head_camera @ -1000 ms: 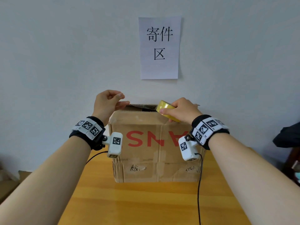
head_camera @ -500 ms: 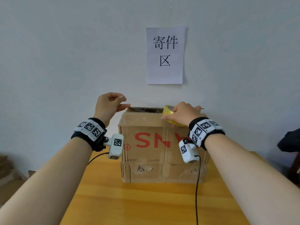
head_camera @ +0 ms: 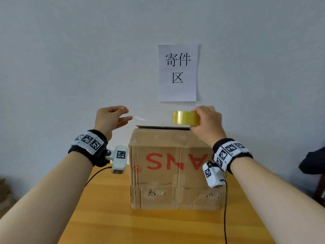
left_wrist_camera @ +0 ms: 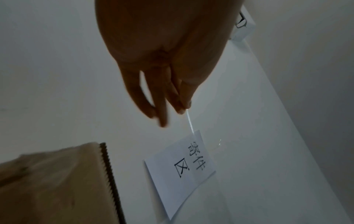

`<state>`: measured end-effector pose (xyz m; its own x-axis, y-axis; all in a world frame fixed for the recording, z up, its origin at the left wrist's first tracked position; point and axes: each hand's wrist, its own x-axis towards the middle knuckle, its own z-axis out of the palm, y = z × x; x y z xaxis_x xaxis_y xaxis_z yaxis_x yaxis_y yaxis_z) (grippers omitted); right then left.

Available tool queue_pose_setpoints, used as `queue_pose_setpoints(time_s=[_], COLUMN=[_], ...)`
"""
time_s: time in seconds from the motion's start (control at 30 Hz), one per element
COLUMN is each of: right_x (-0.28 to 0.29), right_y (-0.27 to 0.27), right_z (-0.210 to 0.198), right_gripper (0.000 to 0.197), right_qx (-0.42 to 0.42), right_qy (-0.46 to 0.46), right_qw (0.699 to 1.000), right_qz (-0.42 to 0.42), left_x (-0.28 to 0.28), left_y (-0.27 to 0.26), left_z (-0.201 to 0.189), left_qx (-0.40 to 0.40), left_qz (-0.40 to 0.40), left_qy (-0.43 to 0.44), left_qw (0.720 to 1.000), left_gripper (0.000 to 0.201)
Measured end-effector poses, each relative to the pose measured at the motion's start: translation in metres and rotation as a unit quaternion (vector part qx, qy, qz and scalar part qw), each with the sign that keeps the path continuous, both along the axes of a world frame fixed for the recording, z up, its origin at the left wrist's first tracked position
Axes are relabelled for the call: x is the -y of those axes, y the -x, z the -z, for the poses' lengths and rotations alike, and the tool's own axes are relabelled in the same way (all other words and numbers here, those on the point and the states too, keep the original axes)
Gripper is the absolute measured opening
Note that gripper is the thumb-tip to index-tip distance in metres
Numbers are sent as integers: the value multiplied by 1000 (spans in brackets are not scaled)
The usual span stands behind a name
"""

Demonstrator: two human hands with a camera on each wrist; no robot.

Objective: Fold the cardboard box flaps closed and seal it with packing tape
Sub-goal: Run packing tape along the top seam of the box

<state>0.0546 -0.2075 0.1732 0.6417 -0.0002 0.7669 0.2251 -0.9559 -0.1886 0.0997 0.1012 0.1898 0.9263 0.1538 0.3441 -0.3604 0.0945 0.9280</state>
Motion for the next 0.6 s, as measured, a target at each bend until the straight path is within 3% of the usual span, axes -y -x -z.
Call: queue_pose_setpoints(time_s=[0.1, 0.23, 0.33, 0.43, 0.6], right_x=[2, 7, 12, 26, 39], right_y=[-4, -13, -24, -39, -32], right_z=[-15, -25, -15, 7, 15], right_gripper=[37, 26, 48, 67, 43], right_qx=[1, -154, -291, -358, -367], right_qy=[-26, -118, -156, -134, -211], right_qw=[996, 975, 938, 911, 896], right_qz=[85, 107, 109, 156, 134], left_x=[1, 7, 11, 22, 37], left_y=[-4, -13, -22, -28, -30], left_z=[-8, -5, 12, 33, 41], left_qx=[-3, -44, -96, -149, -162], left_qz=[-14, 0, 5, 34, 46], left_qy=[-57, -74, -90, -83, -59], left_qw=[998, 996, 991, 985, 984], left_gripper=[8, 7, 6, 6, 7])
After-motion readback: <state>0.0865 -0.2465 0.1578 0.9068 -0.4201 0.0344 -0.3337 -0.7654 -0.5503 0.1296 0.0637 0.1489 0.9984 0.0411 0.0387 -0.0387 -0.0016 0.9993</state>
